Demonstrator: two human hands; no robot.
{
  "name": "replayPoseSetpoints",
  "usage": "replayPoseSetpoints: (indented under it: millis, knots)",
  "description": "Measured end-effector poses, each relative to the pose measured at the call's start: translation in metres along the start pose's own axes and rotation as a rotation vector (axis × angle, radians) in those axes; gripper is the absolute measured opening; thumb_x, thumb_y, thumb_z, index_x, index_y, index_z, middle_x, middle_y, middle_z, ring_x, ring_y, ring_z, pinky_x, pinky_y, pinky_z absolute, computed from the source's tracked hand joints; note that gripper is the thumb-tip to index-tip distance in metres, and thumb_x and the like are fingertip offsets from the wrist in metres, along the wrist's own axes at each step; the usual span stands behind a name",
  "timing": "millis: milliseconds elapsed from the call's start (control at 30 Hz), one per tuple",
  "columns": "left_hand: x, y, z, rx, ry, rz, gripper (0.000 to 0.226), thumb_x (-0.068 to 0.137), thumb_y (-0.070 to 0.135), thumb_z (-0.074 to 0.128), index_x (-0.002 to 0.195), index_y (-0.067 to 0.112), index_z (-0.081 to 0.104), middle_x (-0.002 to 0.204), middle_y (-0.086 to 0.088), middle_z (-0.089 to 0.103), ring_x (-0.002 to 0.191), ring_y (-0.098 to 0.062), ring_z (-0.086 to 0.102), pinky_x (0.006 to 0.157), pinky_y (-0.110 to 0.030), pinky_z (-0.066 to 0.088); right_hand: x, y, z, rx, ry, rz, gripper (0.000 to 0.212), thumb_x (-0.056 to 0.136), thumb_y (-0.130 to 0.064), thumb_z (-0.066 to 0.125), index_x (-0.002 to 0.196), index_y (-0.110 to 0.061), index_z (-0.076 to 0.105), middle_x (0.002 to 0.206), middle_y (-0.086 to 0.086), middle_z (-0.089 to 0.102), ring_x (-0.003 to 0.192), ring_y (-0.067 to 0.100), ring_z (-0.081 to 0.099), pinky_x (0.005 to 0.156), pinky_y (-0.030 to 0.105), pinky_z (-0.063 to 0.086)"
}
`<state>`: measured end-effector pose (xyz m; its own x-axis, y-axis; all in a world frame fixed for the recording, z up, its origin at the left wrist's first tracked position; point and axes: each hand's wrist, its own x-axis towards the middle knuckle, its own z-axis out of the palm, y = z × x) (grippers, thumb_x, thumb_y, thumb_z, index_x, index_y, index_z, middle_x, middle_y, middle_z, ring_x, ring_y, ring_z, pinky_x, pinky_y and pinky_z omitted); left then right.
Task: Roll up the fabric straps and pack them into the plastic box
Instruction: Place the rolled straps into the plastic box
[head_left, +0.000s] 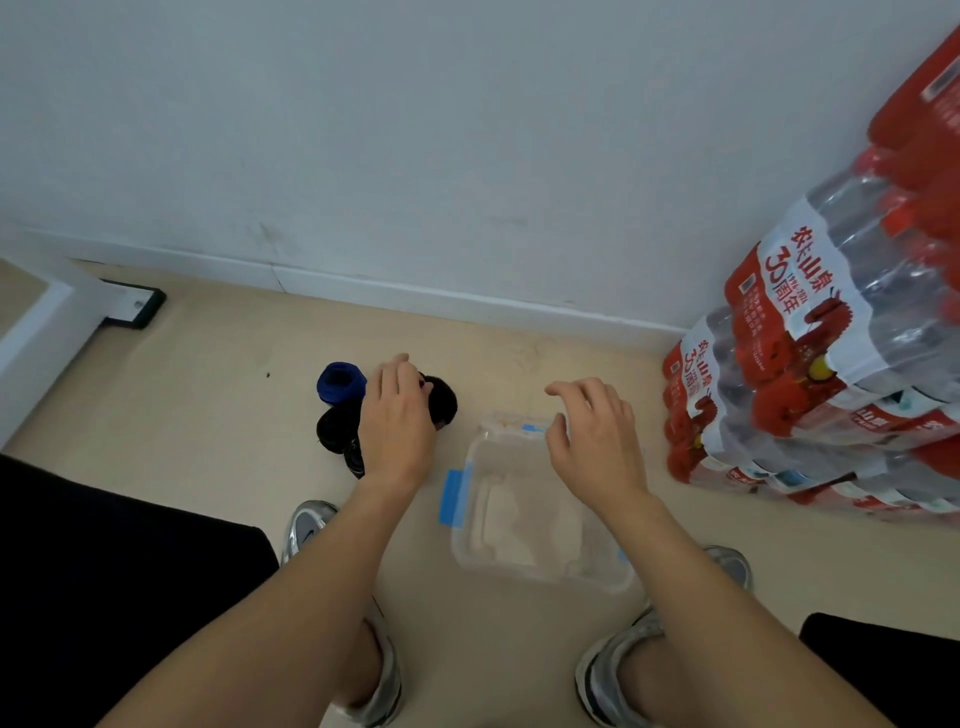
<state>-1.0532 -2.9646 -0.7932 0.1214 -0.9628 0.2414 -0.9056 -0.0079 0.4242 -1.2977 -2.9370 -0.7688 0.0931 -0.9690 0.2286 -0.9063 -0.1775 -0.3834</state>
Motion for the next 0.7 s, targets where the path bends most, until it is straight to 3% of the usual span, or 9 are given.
replayPoseSetpoints:
  millis: [67,133,200,267,400,500,567,633,700]
  knots:
    - [-0.001,0.01,-0.015,-0.134,0.021,-0.052,0.026,0.114,0.025,0.041,0.122,0.006,0.056,0.114,-0.012,0.069,0.098,-0.037,0.066,0.073,-0.053,0.054,0.004,-0.014,-0.004,0.093,-0.006,-0.034,0.037,0.094,-0.017,0.073,0.13,-0.017,0.067,0.117,0.004,0.065,0.102,0.028,0.065,0.087,0.047,0.055]
    - [-0.005,0.017,-0.027,-0.184,0.0,-0.082,0.016,0.115,0.032,0.036,0.108,0.02,0.045,0.096,-0.001,0.064,0.078,-0.032,0.061,0.056,-0.042,0.039,0.005,-0.03,-0.008,0.196,-0.166,-0.018,0.054,0.093,-0.041,0.077,0.141,-0.029,0.057,0.126,-0.004,0.062,0.101,0.022,0.066,0.085,0.042,0.057]
    - [-0.009,0.024,-0.038,-0.174,-0.046,-0.026,0.018,0.115,0.034,0.038,0.1,0.025,0.036,0.086,0.003,0.061,0.068,-0.029,0.056,0.053,-0.038,0.031,0.002,-0.045,-0.01,0.192,-0.307,-0.022,0.078,0.084,-0.063,0.076,0.151,-0.042,0.041,0.137,-0.01,0.056,0.102,0.021,0.067,0.085,0.042,0.058]
    - [-0.014,0.034,-0.046,-0.193,-0.159,0.027,0.02,0.114,0.036,0.042,0.099,0.023,0.037,0.08,0.003,0.06,0.065,-0.026,0.057,0.053,-0.04,0.035,-0.005,-0.054,-0.008,0.151,-0.36,-0.032,0.088,0.076,-0.071,0.075,0.152,-0.046,0.035,0.137,-0.011,0.057,0.108,0.025,0.068,0.085,0.043,0.059]
    - [-0.028,0.053,-0.053,-0.244,-0.419,0.106,0.021,0.11,0.038,0.054,0.102,0.019,0.053,0.088,-0.004,0.071,0.082,-0.029,0.069,0.07,-0.047,0.056,-0.019,-0.05,-0.006,0.192,-0.488,0.046,0.075,0.064,-0.068,0.08,0.127,-0.044,0.047,0.112,-0.016,0.069,0.097,0.018,0.07,0.073,0.041,0.06]
    - [-0.038,0.053,-0.053,-0.43,-0.618,0.023,0.031,0.108,0.043,0.061,0.095,0.015,0.065,0.091,-0.001,0.076,0.084,-0.021,0.075,0.076,-0.045,0.063,-0.032,-0.035,-0.006,0.15,-0.694,0.082,0.07,0.056,-0.061,0.082,0.109,-0.044,0.04,0.096,-0.016,0.065,0.084,0.013,0.067,0.064,0.038,0.059]
    - [-0.043,0.043,-0.046,-0.327,-0.701,-0.058,0.036,0.11,0.047,0.057,0.097,0.014,0.064,0.095,-0.005,0.076,0.088,-0.026,0.074,0.081,-0.047,0.062,-0.044,-0.025,-0.001,0.054,-0.776,0.075,0.071,0.059,-0.057,0.083,0.11,-0.04,0.038,0.098,-0.009,0.064,0.086,0.022,0.067,0.067,0.042,0.059]
    - [-0.052,0.026,-0.034,-0.056,-0.77,-0.098,0.029,0.109,0.042,0.057,0.113,0.013,0.062,0.11,-0.011,0.072,0.099,-0.034,0.071,0.089,-0.046,0.058,-0.056,-0.017,0.007,0.008,-0.791,0.088,0.068,0.07,-0.051,0.084,0.12,-0.037,0.039,0.108,0.0,0.065,0.095,0.031,0.067,0.074,0.044,0.059]
    - [-0.065,0.011,-0.021,-0.047,-0.866,-0.237,0.028,0.109,0.033,0.058,0.123,0.008,0.06,0.12,-0.019,0.07,0.1,-0.038,0.074,0.091,-0.048,0.061,-0.065,-0.012,0.017,0.034,-0.783,0.144,0.066,0.081,-0.047,0.082,0.132,-0.035,0.042,0.117,0.006,0.062,0.106,0.035,0.065,0.084,0.046,0.059]
